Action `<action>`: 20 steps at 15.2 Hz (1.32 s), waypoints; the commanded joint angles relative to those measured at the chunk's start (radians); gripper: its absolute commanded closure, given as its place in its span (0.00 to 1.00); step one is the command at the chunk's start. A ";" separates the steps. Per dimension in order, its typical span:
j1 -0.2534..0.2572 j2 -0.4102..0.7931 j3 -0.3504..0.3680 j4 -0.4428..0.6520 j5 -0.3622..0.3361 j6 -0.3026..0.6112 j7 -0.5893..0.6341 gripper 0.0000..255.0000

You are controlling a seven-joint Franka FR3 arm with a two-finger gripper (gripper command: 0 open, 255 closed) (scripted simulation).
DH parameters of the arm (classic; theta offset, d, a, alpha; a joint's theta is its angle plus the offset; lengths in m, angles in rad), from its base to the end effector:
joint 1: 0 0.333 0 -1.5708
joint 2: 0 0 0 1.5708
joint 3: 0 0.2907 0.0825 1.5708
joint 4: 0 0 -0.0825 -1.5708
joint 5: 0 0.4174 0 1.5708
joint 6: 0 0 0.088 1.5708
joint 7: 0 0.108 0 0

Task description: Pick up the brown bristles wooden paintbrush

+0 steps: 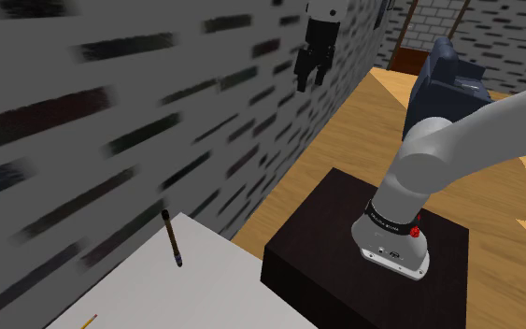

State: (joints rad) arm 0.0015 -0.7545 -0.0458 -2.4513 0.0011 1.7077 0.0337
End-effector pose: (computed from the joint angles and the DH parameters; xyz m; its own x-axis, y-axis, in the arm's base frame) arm 0.3744 -0.0178 0.5234 0.9978 -0.0660 0.0093 -0.0656 -0.9973 -0.0328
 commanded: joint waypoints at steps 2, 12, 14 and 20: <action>0.008 0.009 0.018 -0.015 0.011 0.025 0.020 0.00; 0.082 0.184 0.198 -0.084 0.105 0.295 0.221 0.00; 0.093 0.237 0.234 -0.081 0.116 0.350 0.262 0.00; 0.113 0.425 0.341 -0.036 0.112 0.506 0.395 0.00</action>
State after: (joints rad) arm 0.1097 -0.3608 0.2748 -2.4918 0.1146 2.1834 0.4010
